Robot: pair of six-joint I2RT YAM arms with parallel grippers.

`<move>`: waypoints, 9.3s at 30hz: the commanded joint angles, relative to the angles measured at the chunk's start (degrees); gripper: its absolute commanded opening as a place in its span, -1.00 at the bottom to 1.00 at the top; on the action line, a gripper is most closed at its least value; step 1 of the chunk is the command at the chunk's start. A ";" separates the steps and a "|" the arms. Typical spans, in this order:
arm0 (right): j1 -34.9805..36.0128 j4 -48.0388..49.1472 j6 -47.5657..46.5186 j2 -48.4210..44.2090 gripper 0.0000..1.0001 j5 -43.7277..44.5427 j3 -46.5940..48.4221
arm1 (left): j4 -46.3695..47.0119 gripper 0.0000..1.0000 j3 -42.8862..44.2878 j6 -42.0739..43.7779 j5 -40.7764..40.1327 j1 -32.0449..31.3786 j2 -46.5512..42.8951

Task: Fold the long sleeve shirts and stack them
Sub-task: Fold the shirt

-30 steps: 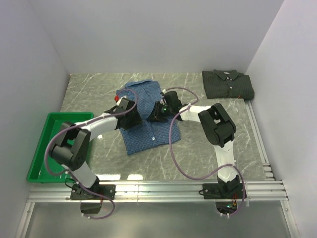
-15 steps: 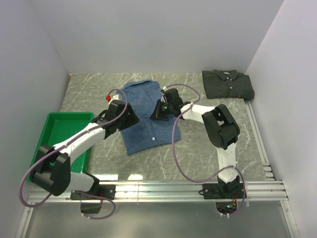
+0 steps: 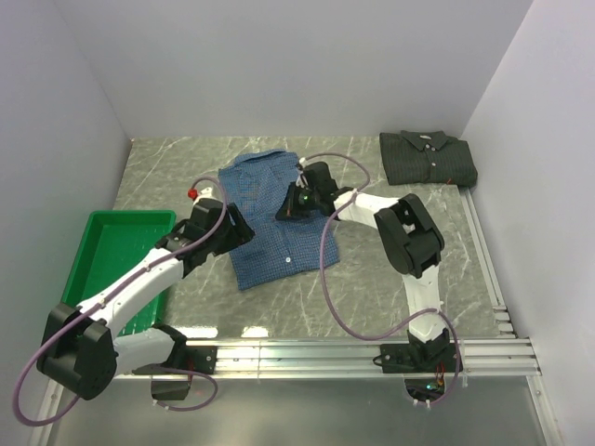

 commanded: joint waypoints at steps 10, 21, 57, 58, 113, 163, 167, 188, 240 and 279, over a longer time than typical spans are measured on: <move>1.21 -0.50 -2.60 4.26 -0.82 -0.50 0.30 | -5.62 0.49 4.78 9.29 -1.40 -0.04 -9.19; -7.04 8.35 4.06 -6.82 -0.28 -2.51 -6.02 | 2.63 0.50 -1.36 -1.25 0.44 -0.04 -6.22; -4.44 27.87 15.58 -27.92 -0.14 -8.24 -37.84 | 10.28 0.34 -7.42 -8.28 6.15 -6.46 4.42; -2.85 28.66 15.76 -27.66 -0.14 -7.88 -37.93 | 10.81 0.30 -8.82 -8.46 6.24 -6.46 4.42; 5.86 -6.83 3.81 -38.56 -0.03 18.22 -31.79 | -5.53 0.54 42.91 17.37 -7.99 5.75 40.26; -14.52 -25.29 -14.57 -32.97 0.04 24.37 -13.39 | -10.10 0.74 9.34 -11.37 -18.53 -10.75 11.29; -14.96 -27.92 -12.11 -42.73 0.18 29.29 -16.57 | -11.07 0.81 13.83 -6.45 -24.85 -20.04 10.40; -26.38 -36.45 -1.21 -79.41 1.00 30.00 -37.13 | -1.40 0.70 35.63 24.58 -29.87 -51.80 43.42; -26.21 29.37 24.90 -42.09 0.93 -4.01 -63.51 | 2.55 -0.99 30.53 12.63 -18.37 -46.62 34.83; -23.04 1.52 2.59 -39.08 -1.00 1.61 -45.67 | -12.57 0.43 23.33 11.58 -3.61 1.66 18.56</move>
